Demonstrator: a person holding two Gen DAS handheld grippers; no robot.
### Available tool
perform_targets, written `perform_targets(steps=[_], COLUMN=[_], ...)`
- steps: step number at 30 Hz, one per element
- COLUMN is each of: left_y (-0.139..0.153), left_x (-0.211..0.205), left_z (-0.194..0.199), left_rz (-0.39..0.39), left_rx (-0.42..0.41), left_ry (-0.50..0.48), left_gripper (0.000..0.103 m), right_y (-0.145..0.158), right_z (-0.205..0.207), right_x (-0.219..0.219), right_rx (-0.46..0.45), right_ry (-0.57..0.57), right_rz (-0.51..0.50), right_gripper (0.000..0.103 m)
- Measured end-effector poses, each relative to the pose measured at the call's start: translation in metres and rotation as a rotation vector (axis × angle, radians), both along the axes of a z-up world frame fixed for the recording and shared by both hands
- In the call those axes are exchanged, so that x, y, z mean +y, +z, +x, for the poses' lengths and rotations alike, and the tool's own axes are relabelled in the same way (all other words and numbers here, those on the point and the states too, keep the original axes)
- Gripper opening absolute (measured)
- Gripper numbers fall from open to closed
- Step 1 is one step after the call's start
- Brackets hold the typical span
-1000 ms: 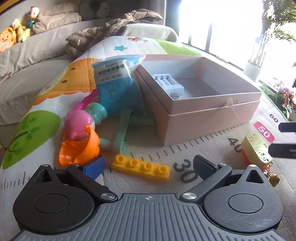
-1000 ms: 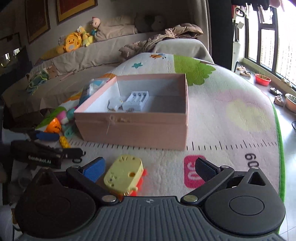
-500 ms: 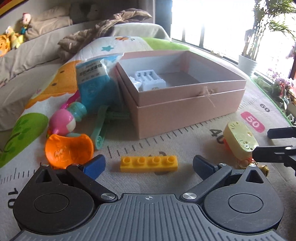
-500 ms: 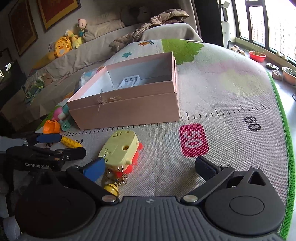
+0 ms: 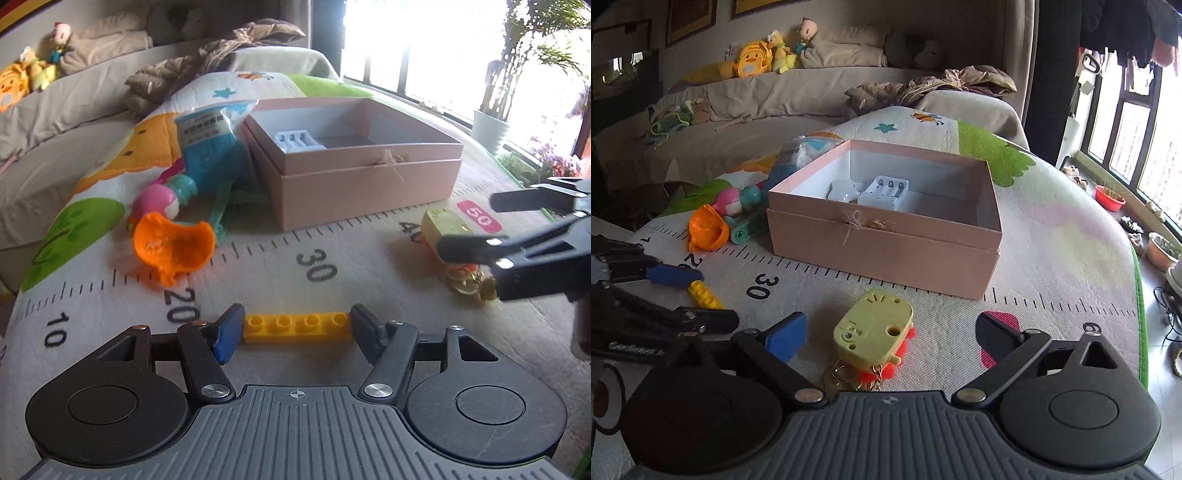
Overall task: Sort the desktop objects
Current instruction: 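Grasp the yellow Lego brick with the left gripper while the right regrasps the yellow toy, then carry the brick and yellow toy into the pink box and release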
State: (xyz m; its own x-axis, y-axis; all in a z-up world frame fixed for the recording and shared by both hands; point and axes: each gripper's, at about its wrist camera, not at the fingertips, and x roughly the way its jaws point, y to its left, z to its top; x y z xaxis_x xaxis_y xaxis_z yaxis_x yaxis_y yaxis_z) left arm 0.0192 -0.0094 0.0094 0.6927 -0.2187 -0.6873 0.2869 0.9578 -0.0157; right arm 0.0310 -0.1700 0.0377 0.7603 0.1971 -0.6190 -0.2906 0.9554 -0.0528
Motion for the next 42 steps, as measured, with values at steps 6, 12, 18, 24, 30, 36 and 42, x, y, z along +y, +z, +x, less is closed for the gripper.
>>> perform_targets(steps=[6,12,18,24,30,36,42], left_y=[0.000,-0.001,0.000,0.003,0.034,0.082,0.105], left_x=[0.003,-0.004,-0.012,-0.018,-0.024,-0.036,-0.052], left_z=[-0.016,-0.007,-0.009,-0.020,-0.030,-0.005,0.044], left_rz=[0.006,0.007,0.028,0.037,0.019,-0.014,-0.030], left_rx=[0.009,0.016,0.002,-0.006,-0.088,-0.220,-0.306], left_ry=[0.005,0.022,0.023,-0.017,-0.073,-0.118,-0.146], left_gripper=[0.085,0.089,0.075,0.068,0.068,0.068,0.068], right_y=[-0.011,-0.012,-0.007,0.011,0.060,0.119,0.167], right_z=[0.021,0.020,0.003,-0.023,-0.037,-0.034,-0.011], right_x=[0.012,0.012,0.006,0.001,-0.023,-0.044,-0.050], right_rx=[0.071,0.111,0.145,0.135,0.055,-0.108,-0.254], right_ry=[-0.003,0.004,0.033,0.076,0.066,0.042,0.010], right_rz=[0.013,0.016,-0.010,-0.044,0.064,0.097,0.038], right_gripper=[0.068,0.049,0.048,0.047,0.046,0.045,0.045])
